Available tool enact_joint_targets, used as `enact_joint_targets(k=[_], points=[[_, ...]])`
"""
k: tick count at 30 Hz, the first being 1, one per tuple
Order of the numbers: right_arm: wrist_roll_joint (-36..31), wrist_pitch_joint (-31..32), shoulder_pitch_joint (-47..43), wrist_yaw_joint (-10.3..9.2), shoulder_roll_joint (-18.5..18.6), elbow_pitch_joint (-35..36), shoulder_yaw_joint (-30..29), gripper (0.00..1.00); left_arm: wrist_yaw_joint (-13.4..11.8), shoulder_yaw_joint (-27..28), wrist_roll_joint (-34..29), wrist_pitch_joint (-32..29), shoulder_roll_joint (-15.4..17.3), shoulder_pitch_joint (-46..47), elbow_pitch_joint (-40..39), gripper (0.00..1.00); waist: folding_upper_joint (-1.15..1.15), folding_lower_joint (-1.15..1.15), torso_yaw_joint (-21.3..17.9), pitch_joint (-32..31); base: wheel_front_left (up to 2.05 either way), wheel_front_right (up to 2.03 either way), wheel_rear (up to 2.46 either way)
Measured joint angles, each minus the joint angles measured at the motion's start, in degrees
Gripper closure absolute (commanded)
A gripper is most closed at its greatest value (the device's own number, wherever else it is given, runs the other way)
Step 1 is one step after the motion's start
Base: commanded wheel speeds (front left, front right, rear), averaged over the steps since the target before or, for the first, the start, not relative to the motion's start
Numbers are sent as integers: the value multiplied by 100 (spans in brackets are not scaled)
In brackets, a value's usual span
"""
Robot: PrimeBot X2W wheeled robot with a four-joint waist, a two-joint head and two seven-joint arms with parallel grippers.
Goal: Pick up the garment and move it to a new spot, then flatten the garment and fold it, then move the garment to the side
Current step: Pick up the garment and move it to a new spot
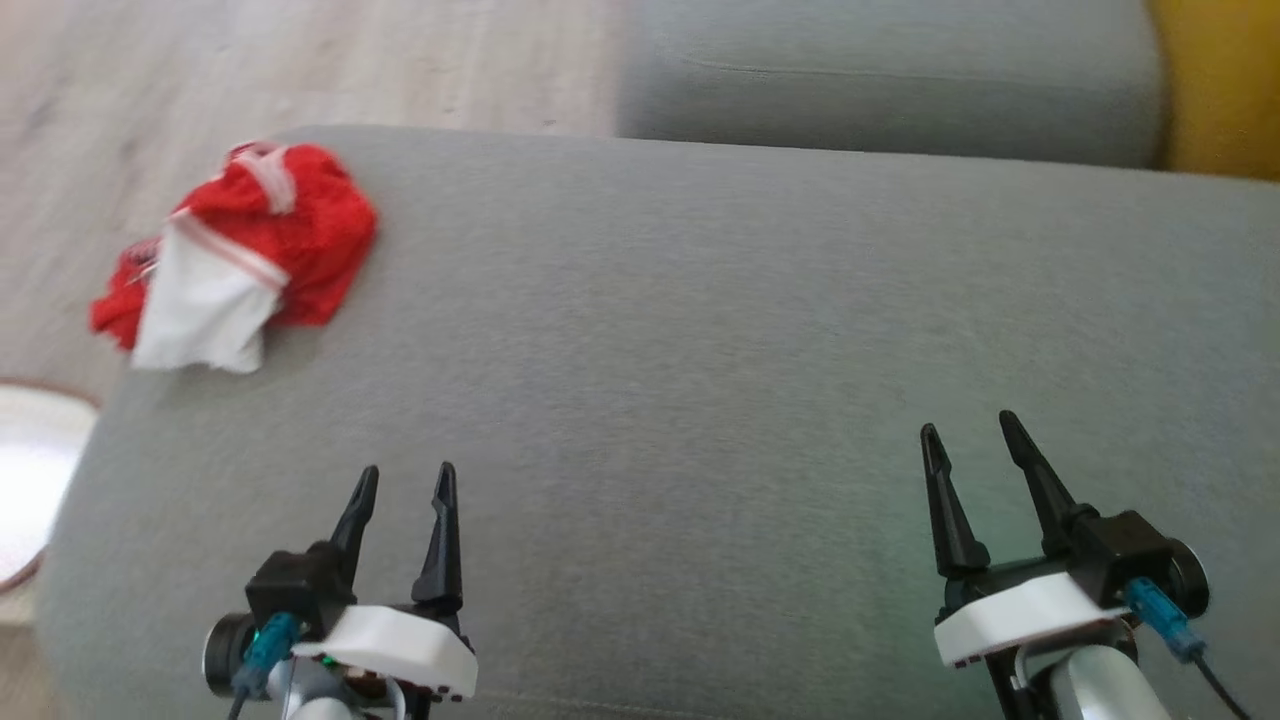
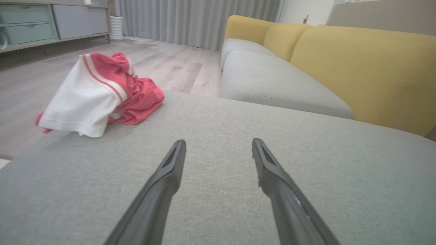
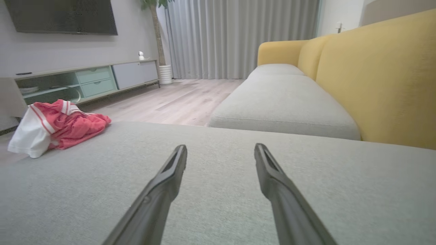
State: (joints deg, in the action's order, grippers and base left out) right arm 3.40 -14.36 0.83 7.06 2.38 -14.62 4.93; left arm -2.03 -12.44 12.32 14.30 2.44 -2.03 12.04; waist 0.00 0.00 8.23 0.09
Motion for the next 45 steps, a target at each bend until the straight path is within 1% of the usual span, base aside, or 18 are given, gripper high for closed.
enact_joint_targets(k=[11, 18, 29, 33, 36, 39, 42, 43, 44, 45], points=[[65, 0, 3, 0, 0, 41, 37, 0, 4, 219, -5, 1, 5, 26, -45, 0, 0, 0, 1078, -10, 0, 0, 0], [64, 0, 9, 0, 0, 34, 83, 0, 30, 313, -5, 0, 4, 25, -60, 0, 0, 0, 1548, -2, 0, 0, 0], [62, 0, 9, 0, 0, 58, 102, 0, 71, 328, -12, 0, 4, 26, -110, 0, 0, 0, 1638, 78, 0, 0, 0], [2, 0, 14, 0, 0, 153, 99, 0, 134, 504, -137, 0, 2, 103, -288, 0, 0, 0, 1608, 167, 0, 0, 0], [-98, 0, 127, 0, 1, 241, 69, 0, 259, 751, -241, 1, 27, 399, -476, 0, 0, 0, 1554, 307, 0, 0, 0], [-187, -1, 313, 0, 2, 339, 63, 0, 394, 999, -355, 1, 261, 922, -620, 0, 0, 0, 1472, 471, 0, 0, 0], [-334, -1, 462, 0, 5, 405, 76, 0, 509, 1328, -446, 22, 661, 1589, -722, 0, 0, 0, 1363, 682, 0, 0, 0], [-406, -1, 505, 0, 11, 412, 85, 0, 555, 1390, -471, 26, 811, 1841, -744, 0, 0, 1, 1320, 766, 0, 0, 0], [-406, -1, 505, 0, 11, 412, 85, 0, 555, 1390, -471, 26, 811, 1841, -744, 0, 0, 1, 1320, 766, 0, 0, 0], [-474, -1, 553, 0, 14, 420, 96, 0, 650, 1396, -468, 42, 975, 2085, -732, 0, 0, 1, 1273, 850, 0, 0, 0]])
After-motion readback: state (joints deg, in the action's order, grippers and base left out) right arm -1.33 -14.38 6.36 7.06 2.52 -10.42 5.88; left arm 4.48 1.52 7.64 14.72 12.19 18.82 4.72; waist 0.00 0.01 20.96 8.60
